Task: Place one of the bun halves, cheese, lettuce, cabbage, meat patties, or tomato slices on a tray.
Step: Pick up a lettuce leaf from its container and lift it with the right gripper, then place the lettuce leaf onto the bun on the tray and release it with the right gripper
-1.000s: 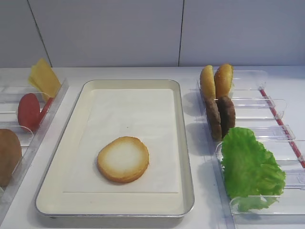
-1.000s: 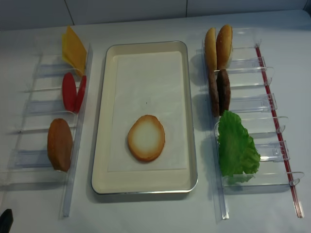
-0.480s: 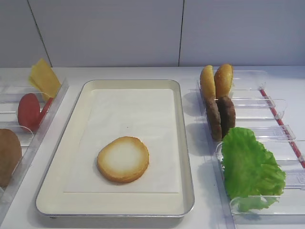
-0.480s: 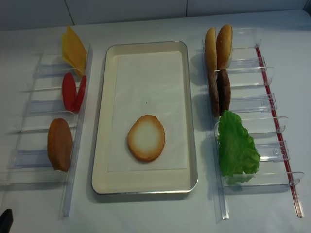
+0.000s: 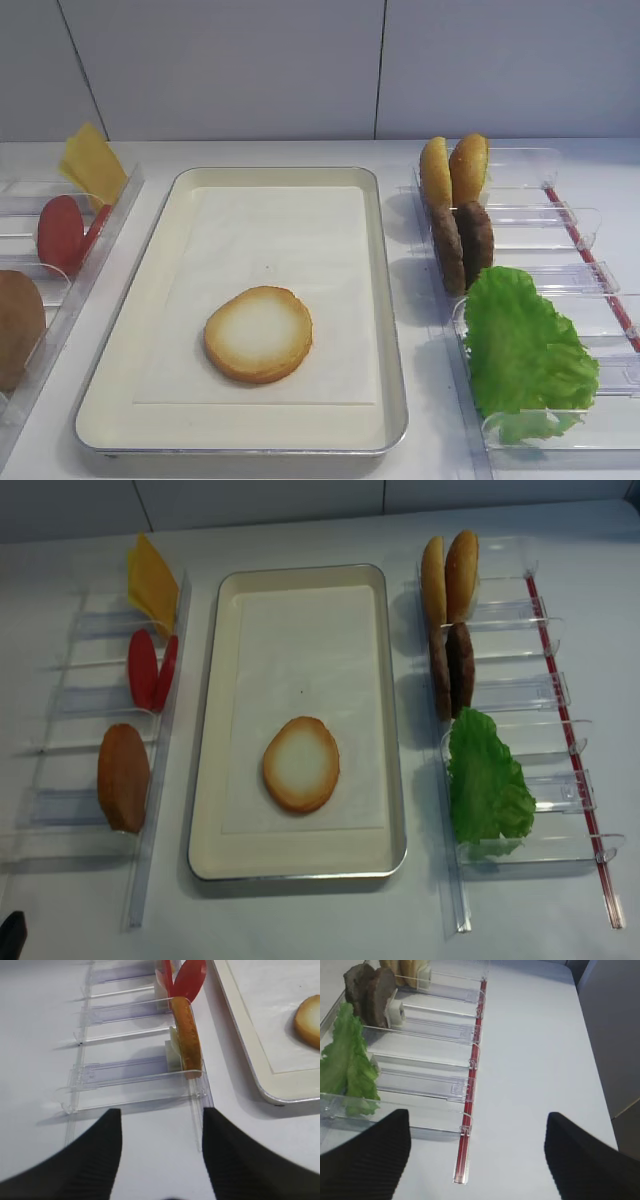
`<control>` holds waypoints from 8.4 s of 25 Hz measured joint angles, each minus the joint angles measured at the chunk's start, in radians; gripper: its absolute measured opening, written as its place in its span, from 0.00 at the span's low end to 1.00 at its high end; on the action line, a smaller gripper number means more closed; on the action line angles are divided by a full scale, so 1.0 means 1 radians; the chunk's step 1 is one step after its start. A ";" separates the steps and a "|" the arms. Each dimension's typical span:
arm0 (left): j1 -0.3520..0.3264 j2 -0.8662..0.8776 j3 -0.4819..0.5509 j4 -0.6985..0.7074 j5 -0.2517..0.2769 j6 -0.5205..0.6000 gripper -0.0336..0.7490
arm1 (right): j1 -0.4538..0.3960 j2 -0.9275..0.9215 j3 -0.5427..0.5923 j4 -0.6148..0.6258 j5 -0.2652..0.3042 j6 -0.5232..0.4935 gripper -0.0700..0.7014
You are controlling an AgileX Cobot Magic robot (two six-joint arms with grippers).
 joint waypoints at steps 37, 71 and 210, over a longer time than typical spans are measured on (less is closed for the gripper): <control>0.000 0.000 0.000 0.000 0.000 0.000 0.50 | 0.049 0.934 -0.187 0.684 -0.109 -0.377 0.58; 0.000 0.000 0.000 0.000 0.000 0.000 0.50 | 0.136 1.158 -0.196 0.630 -0.255 -0.328 0.49; 0.000 0.000 0.000 0.000 0.000 0.000 0.49 | 0.721 1.697 -0.865 0.000 -0.258 0.134 0.75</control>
